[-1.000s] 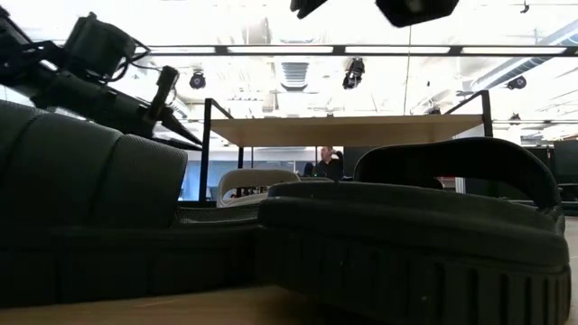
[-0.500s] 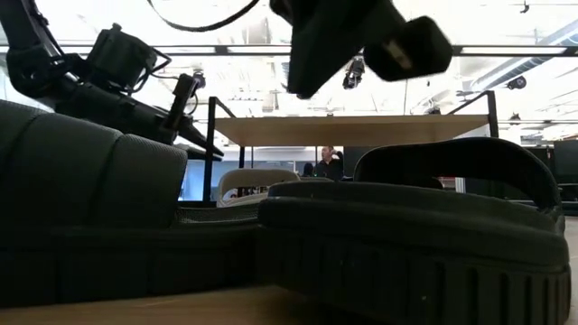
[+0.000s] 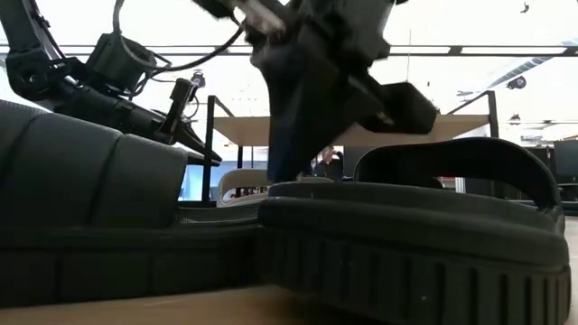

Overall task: Pick and place slides into the shelf
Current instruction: Put the gray slipper under the shelf

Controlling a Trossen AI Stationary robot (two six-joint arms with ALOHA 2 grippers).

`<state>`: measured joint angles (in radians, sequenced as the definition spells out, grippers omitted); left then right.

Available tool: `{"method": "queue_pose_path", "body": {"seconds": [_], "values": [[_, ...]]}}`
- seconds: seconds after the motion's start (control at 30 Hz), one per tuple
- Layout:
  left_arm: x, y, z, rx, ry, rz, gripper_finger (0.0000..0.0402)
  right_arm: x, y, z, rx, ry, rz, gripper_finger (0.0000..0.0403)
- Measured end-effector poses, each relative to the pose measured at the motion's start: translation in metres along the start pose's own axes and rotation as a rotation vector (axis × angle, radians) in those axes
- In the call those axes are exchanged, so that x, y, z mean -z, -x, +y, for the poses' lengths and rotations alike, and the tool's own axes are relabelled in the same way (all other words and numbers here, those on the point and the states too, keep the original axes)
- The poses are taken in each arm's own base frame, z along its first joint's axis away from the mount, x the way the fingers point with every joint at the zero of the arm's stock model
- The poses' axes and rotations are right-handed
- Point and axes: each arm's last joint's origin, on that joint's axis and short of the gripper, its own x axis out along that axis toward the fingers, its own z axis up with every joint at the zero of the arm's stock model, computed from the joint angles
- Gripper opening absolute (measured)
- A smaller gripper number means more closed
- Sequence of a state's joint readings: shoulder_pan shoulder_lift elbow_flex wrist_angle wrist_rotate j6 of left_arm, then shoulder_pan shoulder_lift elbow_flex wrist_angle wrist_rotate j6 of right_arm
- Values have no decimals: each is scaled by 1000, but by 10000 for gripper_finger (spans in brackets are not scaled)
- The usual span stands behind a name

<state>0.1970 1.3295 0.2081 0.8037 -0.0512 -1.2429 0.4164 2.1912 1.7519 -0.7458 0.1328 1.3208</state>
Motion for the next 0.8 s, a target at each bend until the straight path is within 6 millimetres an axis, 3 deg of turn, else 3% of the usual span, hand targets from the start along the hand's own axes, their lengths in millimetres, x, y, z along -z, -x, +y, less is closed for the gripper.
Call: {"method": "queue_pose_path", "body": {"seconds": [0.53, 0.8], "values": [[1, 0, -1, 13, -19, 31, 12, -25, -42, -20, 162, 1, -141, 13], [2, 1, 0, 17, -21, 52, 12, -52, -38, -24, 186, 22, -226, 13]]}}
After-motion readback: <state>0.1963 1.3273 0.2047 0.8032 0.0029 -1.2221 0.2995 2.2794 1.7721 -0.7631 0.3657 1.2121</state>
